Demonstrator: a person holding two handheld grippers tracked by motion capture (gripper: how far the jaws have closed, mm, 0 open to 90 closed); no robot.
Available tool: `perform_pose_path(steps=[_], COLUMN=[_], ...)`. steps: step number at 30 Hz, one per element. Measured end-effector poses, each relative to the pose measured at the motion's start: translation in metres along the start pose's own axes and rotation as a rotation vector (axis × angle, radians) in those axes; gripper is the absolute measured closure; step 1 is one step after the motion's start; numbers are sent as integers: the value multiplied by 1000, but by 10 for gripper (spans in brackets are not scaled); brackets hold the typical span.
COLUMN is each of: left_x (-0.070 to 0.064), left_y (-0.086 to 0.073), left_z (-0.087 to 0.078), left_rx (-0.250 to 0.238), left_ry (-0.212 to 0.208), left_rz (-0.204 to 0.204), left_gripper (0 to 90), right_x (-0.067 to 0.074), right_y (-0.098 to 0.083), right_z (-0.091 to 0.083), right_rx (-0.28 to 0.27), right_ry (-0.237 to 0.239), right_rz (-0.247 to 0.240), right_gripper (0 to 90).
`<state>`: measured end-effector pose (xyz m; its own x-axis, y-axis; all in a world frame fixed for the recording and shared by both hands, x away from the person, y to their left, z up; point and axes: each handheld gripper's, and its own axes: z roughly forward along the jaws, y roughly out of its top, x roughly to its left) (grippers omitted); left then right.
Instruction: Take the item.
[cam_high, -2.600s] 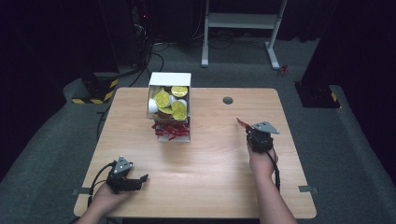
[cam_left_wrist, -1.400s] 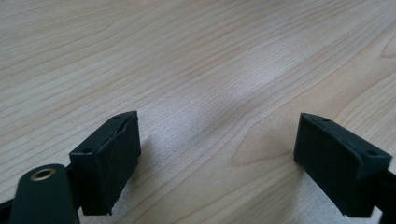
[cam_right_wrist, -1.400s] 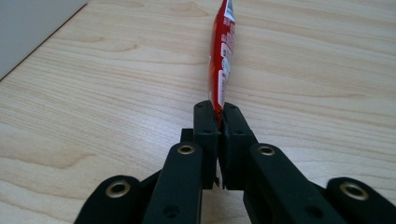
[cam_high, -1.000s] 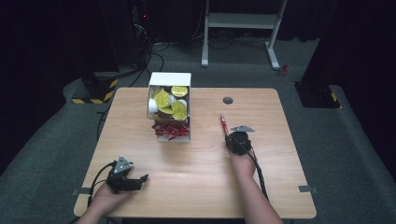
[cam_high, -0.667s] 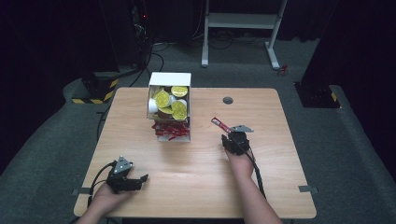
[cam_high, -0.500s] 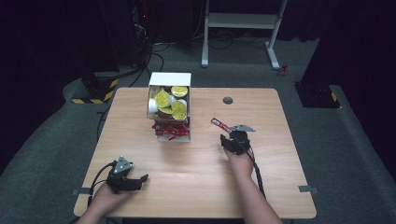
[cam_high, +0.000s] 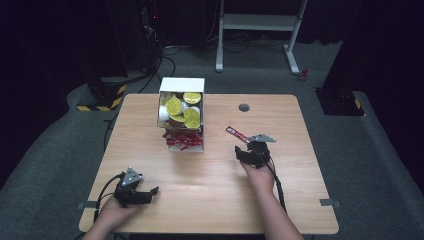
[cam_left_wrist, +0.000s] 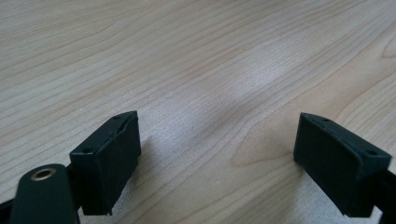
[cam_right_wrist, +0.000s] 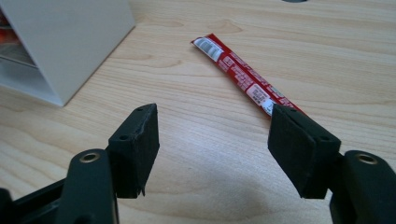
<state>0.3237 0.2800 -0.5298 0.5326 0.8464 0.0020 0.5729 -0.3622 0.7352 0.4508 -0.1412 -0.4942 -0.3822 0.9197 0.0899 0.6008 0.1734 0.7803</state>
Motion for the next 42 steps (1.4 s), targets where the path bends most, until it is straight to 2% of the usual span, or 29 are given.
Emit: perform_pose_path(steps=[6,11,14,16,21,26,33,42], left_x=[0,0,0,0,0,0,0,0], left_y=[0,0,0,0,0,0,0,0], left_z=[0,-1,-1,-1,-1,-1,-1,0], left_rx=[-1,-1,-3,-2,-2,-2,-2,-2], left_ry=[5,5,5,8,6,6,5,6], left_rz=[0,0,0,5,2,2,1,1], left_gripper=[153,153,153,153,153,154,154,154], right_x=[2,3,-2,-4,-13,-22,-39,-59], right_y=[0,-4,-9,-11,-19,-28,-43,-72], right_z=[-9,-17,-21,-24,-35,-47,-64,-88], right_rx=[-11,-8,-9,-7,-22,-27,-34,-9], right_ry=[30,18,36,37,33,2,-22,-83], right_rz=[-1,-18,-4,-15,3,-8,1,-16], right_gripper=[289,231,214,206,189,176,161,158])
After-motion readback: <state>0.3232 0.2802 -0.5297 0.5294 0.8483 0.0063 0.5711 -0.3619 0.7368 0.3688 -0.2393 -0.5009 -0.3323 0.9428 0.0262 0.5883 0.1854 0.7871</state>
